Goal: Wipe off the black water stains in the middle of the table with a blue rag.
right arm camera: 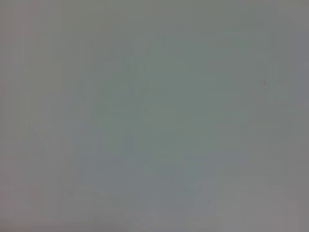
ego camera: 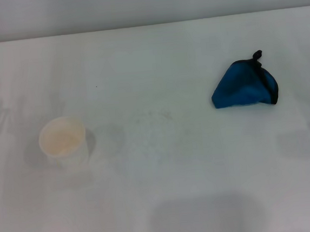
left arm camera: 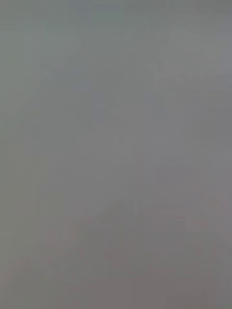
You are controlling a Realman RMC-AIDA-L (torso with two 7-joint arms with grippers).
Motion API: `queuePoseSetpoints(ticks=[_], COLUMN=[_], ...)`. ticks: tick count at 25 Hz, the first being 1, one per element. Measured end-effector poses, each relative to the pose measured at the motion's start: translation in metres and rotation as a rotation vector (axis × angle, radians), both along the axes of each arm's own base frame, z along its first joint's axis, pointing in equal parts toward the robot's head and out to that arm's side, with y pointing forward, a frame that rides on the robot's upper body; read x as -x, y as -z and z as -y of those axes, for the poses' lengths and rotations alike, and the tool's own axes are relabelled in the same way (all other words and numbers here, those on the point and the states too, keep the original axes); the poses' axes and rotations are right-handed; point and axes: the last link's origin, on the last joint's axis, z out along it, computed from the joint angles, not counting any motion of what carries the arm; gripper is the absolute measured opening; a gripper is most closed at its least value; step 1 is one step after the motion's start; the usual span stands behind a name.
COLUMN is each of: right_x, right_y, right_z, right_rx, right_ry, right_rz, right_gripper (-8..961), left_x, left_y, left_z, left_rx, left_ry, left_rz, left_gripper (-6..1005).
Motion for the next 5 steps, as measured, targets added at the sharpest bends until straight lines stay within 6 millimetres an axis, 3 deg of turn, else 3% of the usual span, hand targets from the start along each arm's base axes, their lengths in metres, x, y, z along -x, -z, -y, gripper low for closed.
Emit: queuePoseSetpoints(ticks=[5], right_x=[-0.0009], right_y=[0.0004], right_z=[-0.001], right_rx=[0.004], right_ry=[0.008], right_rz=[0.001], right_gripper=[494], left_x=[0.0001], left_y=[0.0004], left_z=[0.0001], left_rx=[0.003], left_ry=[0.0], left_rz=[-0.005], left_gripper=[887])
